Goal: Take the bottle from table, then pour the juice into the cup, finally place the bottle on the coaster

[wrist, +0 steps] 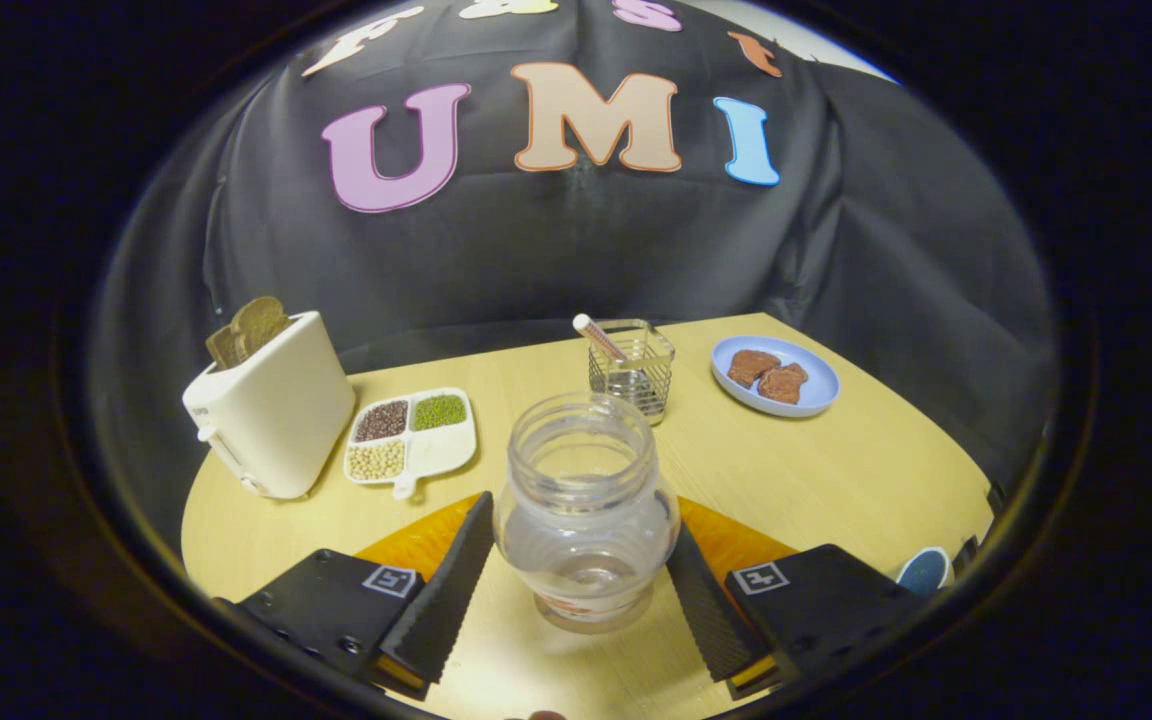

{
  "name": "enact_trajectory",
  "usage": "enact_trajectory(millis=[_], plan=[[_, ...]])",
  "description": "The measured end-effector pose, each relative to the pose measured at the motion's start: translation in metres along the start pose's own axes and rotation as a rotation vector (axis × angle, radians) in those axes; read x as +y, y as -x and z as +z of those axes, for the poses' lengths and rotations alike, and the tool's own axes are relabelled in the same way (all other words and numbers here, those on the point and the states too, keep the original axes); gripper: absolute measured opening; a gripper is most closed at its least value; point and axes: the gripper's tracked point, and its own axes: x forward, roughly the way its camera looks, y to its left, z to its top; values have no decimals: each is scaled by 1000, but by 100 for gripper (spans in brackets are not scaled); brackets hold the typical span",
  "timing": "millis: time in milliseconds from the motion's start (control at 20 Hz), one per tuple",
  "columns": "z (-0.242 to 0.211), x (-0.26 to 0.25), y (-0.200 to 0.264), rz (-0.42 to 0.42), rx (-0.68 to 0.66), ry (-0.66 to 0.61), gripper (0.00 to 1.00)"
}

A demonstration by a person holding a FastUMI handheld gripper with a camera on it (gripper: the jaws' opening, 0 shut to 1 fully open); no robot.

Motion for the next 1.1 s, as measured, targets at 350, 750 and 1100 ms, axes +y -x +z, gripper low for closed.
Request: enact_trajectory(millis=[350, 750, 1100], plan=[[47, -10, 26, 18, -97, -133, 97], [130, -29, 68, 31, -260, -127, 96], [214, -7, 112, 136, -389, -57, 95]])
